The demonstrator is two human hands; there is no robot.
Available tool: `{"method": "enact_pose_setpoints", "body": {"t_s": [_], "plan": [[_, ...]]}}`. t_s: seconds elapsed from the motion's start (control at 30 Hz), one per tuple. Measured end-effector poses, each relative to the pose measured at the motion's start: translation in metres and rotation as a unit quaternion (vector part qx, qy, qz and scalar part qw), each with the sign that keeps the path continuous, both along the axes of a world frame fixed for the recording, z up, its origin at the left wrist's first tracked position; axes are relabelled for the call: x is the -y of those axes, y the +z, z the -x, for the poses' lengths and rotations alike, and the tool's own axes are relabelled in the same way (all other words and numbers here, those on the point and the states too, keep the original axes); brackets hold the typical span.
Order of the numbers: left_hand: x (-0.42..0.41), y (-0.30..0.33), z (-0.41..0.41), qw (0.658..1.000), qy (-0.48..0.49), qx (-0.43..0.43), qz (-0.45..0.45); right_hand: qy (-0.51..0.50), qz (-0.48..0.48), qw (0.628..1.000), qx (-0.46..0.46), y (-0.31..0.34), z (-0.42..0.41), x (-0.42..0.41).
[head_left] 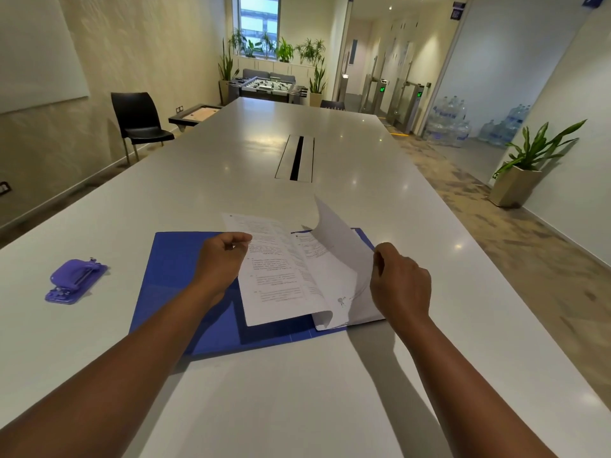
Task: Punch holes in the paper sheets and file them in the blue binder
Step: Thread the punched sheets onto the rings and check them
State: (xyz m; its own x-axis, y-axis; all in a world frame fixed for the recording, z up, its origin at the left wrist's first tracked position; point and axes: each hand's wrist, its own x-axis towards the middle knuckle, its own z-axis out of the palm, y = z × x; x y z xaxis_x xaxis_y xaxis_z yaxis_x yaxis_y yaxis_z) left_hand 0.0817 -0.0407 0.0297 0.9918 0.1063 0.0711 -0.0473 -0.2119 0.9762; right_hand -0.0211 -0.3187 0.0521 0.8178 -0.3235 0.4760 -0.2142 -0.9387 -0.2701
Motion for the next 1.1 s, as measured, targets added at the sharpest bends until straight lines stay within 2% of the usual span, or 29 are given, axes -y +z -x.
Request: {"method": "enact_pose_setpoints", "body": {"t_s": [0.13,0.23,0.33,0.4,0.57,0.73,0.8,0.87,0.9,0.93,1.0,1.03,1.1], "plan": [[-0.001,0.002,-0.002,1.000,0.016,-0.005,0.012,0.051,-0.149,0.987,-0.022,0.015,0.000,-0.017],[-0.003,0.005,-0.003,0.999,0.029,-0.012,0.029,0.094,-0.278,0.956,-0.013,0.029,0.001,-0.032],[-0.007,0.010,-0.003,0.999,0.027,-0.004,0.038,0.150,-0.362,0.920,-0.012,0.036,0.003,-0.045],[-0.009,0.011,-0.003,0.999,0.016,0.000,0.031,0.187,-0.389,0.902,-0.023,0.039,0.004,-0.058],[-0.011,0.020,0.004,1.000,-0.002,-0.002,0.024,0.240,-0.372,0.895,-0.059,0.034,0.004,-0.092],[-0.005,0.039,0.013,0.998,-0.010,-0.061,0.021,0.298,-0.352,0.879,-0.117,0.030,0.006,-0.108],[-0.008,0.040,0.011,0.998,-0.005,-0.061,0.027,0.321,-0.393,0.853,-0.125,0.028,0.008,-0.109],[-0.013,0.038,0.007,0.998,0.009,-0.056,0.000,0.334,-0.482,0.801,-0.119,0.027,0.009,-0.104],[-0.014,0.037,0.006,0.998,0.011,-0.053,-0.007,0.324,-0.509,0.790,-0.107,0.024,0.008,-0.099],[-0.014,0.037,0.006,0.998,0.014,-0.053,-0.008,0.303,-0.514,0.798,-0.091,0.020,0.006,-0.093],[-0.015,0.035,0.004,0.998,0.023,-0.051,-0.004,0.227,-0.455,0.858,-0.076,0.004,0.000,-0.074],[-0.016,0.034,0.004,0.998,0.027,-0.054,-0.003,0.179,-0.411,0.890,-0.087,-0.004,-0.003,-0.062],[-0.017,0.033,0.003,0.998,0.027,-0.057,0.000,0.090,-0.340,0.928,-0.125,-0.020,-0.005,-0.036]]}}
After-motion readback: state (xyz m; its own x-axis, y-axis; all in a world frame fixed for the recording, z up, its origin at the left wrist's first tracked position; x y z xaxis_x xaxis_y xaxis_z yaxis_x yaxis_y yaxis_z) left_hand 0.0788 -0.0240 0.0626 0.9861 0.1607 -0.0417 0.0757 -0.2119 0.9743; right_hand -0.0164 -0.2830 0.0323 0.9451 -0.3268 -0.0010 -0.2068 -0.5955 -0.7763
